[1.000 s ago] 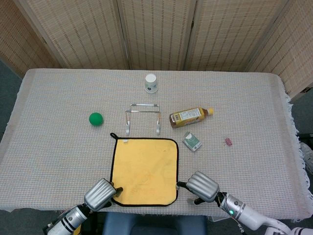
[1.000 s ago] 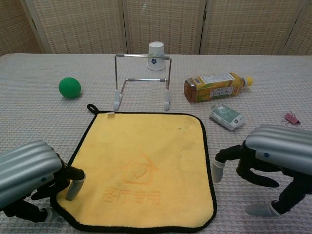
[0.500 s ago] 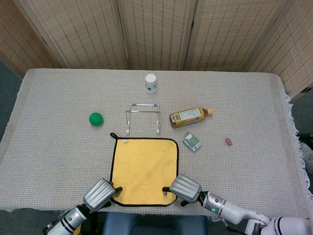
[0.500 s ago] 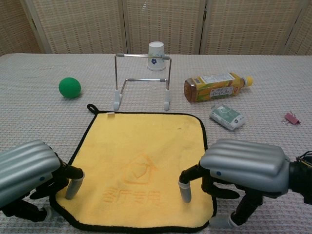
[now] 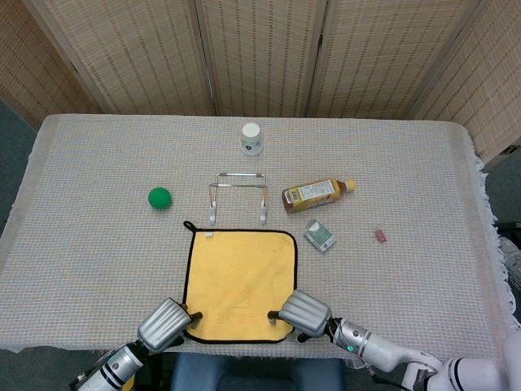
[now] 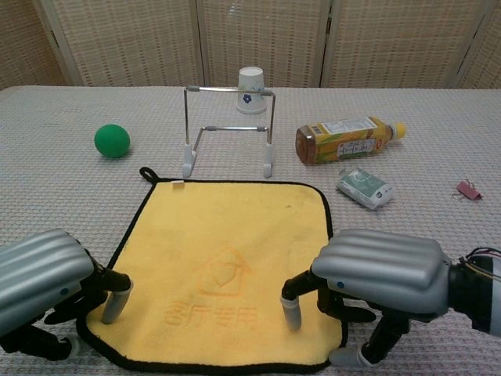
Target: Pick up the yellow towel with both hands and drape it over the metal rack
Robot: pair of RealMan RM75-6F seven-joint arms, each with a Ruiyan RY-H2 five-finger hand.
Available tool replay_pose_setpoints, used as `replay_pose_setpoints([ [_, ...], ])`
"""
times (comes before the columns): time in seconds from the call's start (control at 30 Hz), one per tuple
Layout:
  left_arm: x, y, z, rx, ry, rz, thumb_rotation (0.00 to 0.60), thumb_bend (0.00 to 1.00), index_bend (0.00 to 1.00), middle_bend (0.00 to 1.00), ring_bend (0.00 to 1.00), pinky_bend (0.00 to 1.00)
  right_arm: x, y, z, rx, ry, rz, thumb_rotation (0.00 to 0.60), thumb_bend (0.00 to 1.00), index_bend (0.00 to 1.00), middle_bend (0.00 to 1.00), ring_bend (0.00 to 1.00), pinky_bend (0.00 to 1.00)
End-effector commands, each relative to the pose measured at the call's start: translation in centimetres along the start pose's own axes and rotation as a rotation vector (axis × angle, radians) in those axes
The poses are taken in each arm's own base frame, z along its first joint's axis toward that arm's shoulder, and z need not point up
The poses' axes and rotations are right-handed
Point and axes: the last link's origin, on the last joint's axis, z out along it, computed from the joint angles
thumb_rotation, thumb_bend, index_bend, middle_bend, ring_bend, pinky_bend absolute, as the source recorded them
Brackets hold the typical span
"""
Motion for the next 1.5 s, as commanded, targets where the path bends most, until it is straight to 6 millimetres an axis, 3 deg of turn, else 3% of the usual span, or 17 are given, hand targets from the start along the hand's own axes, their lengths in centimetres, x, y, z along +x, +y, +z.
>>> replay_pose_setpoints([
  [0.03,0.0,0.0,0.0,0.002,-0.003,0.002,0.6,0.47,0.69,0.94,0.79,0.93,0.0,-0.1,0.3,0.0,0.003,-0.009,0.6,0.28,0.45,0.91,1.0,1.0],
  [0.27,-0.2,-0.1,-0.3,0.011,-0.022,0.017,0.6,0.47,0.7,0.94,0.79,0.93,-0.2,-0.4,0.5,-0.008,0.015,-0.023,0.6,0.3,0.52,0.93,1.0,1.0],
  [0.53,0.1,-0.1,-0.5,0.019,-0.015,0.016,0.6,0.47,0.7,0.94,0.79,0.93,0.2,-0.2,1.0,-0.027,0.042,-0.036,0.6,0.39,0.65,0.96,1.0,1.0],
  [0.8,1.6,-0.8,-0.4,0.006,0.037,0.024,0.6,0.47,0.7,0.94,0.79,0.93,2.0,0.0,1.5,-0.044,0.121,-0.013,0.6,0.44,0.7,0.97,1.0,1.0],
  [0.93,3.6,-1.7,0.3,0.003,0.095,0.022,0.6,0.47,0.7,0.94,0.79,0.93,3.7,0.3,1.5,-0.055,0.185,-0.009,0.6,0.46,0.7,0.97,1.0,1.0],
  [1.13,8.3,-3.5,2.3,-0.003,0.213,0.012,0.6,0.47,0.7,0.95,0.79,0.93,7.6,1.1,1.6,-0.084,0.317,0.002,0.6,0.48,0.7,0.97,1.0,1.0],
  [1.33,13.4,-5.8,5.5,-0.001,0.307,-0.004,0.6,0.47,0.7,0.95,0.79,0.93,12.4,2.3,1.7,-0.139,0.465,-0.005,0.6,0.49,0.7,0.97,1.0,1.0],
  [1.5,16.1,-7.7,8.1,0.026,0.342,-0.042,0.6,0.47,0.69,0.96,0.79,0.93,15.5,3.2,2.0,-0.184,0.559,-0.015,0.6,0.5,0.7,0.97,1.0,1.0],
])
